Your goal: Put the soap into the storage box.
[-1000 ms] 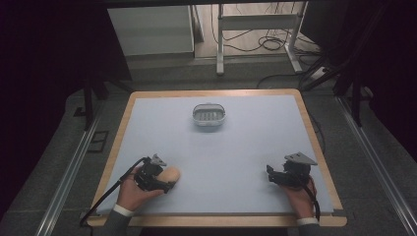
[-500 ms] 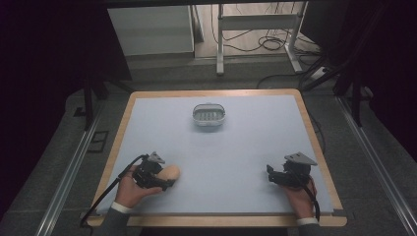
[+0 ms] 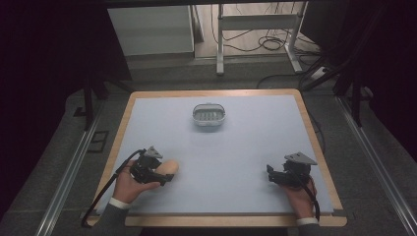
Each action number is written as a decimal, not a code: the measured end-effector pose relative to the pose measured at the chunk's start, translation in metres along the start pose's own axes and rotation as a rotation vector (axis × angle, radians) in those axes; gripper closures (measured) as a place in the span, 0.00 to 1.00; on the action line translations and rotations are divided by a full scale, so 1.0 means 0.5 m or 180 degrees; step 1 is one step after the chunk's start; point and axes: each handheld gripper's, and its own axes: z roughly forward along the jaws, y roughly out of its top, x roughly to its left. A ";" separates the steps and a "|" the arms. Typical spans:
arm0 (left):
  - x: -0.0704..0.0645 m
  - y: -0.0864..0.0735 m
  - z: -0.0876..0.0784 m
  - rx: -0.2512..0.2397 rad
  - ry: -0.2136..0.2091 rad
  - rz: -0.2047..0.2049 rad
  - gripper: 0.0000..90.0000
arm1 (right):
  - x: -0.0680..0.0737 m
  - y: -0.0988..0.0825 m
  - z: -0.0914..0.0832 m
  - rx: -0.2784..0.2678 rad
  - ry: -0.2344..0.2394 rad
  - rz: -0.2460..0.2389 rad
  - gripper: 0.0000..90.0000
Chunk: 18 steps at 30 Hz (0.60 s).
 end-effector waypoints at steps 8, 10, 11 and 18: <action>0.000 0.013 -0.004 -0.0070 0.0006 0.0026 0.36 | 0.000 0.000 0.001 0.0018 0.0001 0.0016 0.07; 0.000 0.016 -0.004 -0.0082 0.0007 0.0034 0.36 | -0.001 0.000 0.001 0.0014 0.0001 0.0023 0.07; 0.000 0.017 -0.004 -0.0079 0.0008 0.0037 0.36 | -0.001 0.000 0.001 0.0012 -0.0002 0.0022 0.07; 0.001 0.030 -0.008 -0.0162 -0.0012 0.0025 0.36 | 0.000 0.000 0.001 0.0017 -0.0003 0.0001 0.07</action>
